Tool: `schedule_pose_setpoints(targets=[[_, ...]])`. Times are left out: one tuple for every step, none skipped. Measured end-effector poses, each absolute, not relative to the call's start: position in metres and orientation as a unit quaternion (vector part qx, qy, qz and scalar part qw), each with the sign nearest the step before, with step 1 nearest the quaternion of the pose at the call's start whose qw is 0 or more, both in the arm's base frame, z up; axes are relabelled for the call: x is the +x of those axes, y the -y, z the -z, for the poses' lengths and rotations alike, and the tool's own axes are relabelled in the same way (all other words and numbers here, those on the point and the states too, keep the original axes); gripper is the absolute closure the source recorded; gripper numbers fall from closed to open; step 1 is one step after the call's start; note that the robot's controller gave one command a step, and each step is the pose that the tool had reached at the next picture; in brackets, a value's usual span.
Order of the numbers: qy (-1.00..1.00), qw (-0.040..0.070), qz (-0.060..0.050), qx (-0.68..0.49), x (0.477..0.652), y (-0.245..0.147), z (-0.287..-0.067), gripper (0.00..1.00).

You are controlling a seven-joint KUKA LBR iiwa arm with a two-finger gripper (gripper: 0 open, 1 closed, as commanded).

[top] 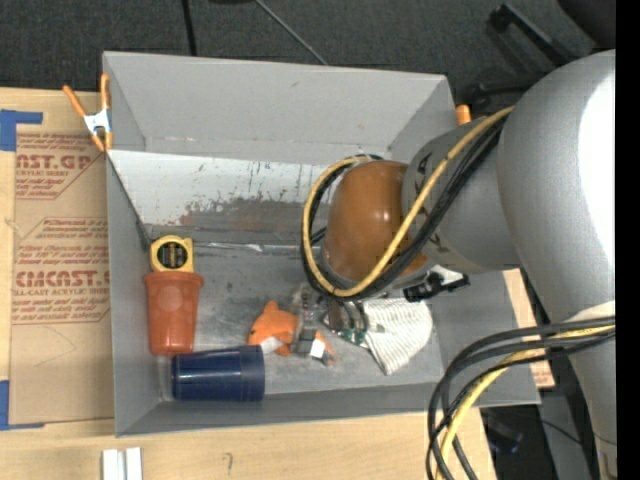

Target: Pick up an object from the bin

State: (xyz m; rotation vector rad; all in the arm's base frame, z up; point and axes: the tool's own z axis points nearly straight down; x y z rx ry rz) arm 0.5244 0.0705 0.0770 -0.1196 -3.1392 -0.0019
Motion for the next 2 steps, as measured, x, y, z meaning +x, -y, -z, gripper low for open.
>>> schedule_pose_setpoints(targets=[[0.999, 0.000, 0.001, -0.038, 0.524, -0.070, -0.077, 1.00], [0.999, 0.000, 0.000, -0.037, 0.539, -0.066, -0.275, 1.00]])
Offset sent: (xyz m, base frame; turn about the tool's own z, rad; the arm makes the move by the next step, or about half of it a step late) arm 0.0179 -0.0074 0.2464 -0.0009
